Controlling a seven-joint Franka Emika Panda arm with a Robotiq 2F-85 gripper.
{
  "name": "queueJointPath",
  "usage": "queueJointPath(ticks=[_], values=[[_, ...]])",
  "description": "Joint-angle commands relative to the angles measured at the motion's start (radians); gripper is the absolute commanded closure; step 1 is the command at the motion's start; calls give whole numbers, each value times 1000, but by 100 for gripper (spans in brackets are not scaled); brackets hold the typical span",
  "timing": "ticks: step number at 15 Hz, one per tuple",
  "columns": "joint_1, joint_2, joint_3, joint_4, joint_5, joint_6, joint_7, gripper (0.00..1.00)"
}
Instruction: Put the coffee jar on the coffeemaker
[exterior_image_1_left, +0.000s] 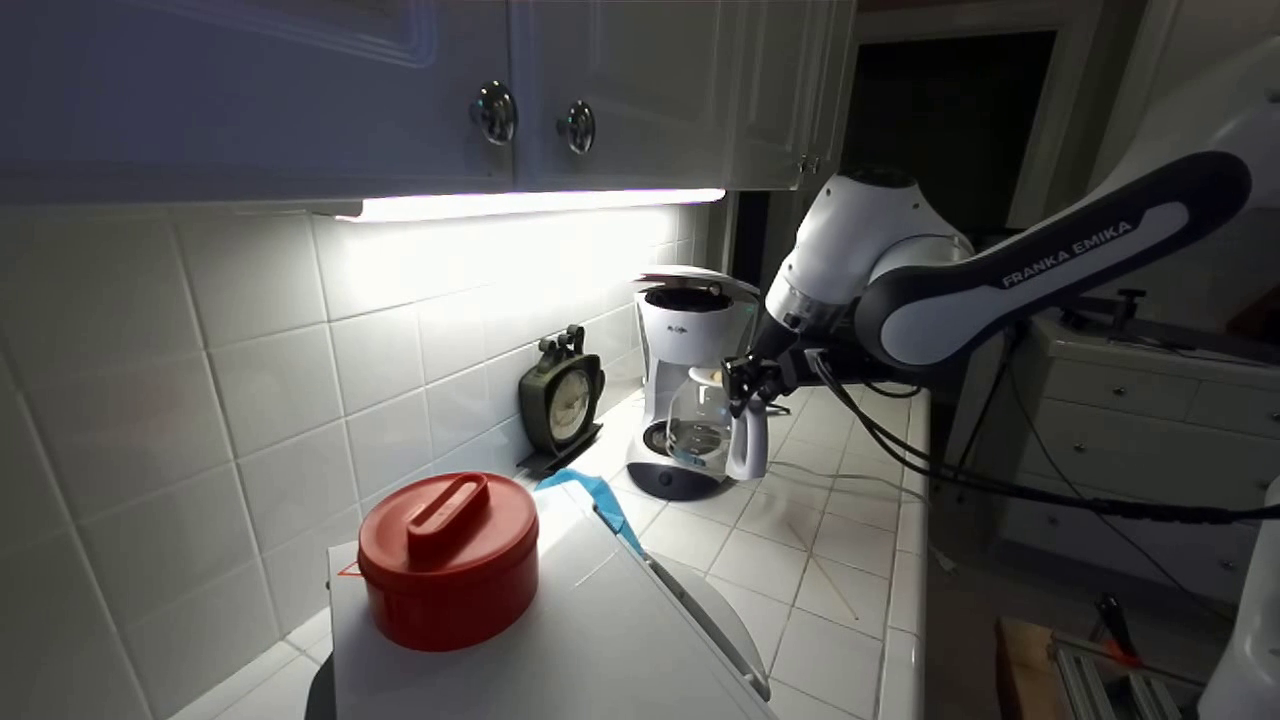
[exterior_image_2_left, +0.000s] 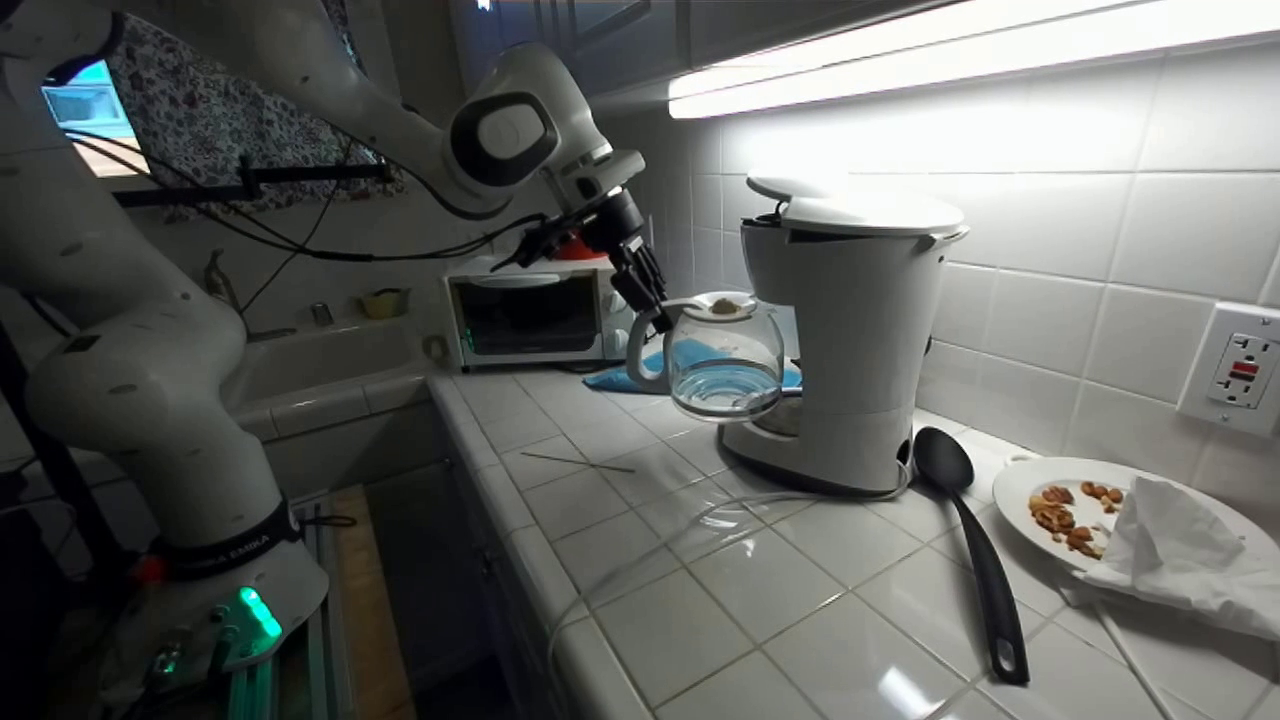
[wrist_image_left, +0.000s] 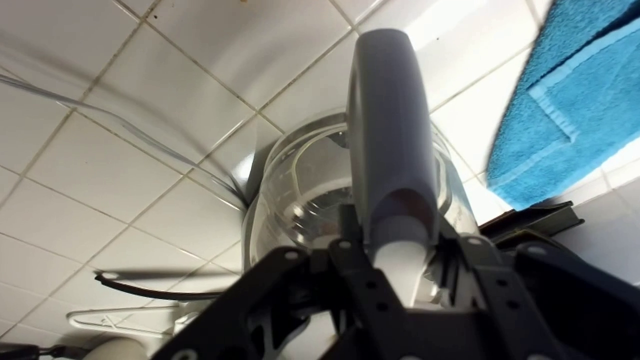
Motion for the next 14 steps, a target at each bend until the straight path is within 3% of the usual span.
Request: queueJointPath(ticks=[1,14], values=[[-6,34,-1,47,16,-17,-31,91],[-4,110,-38,121,15,-13,-60,91]])
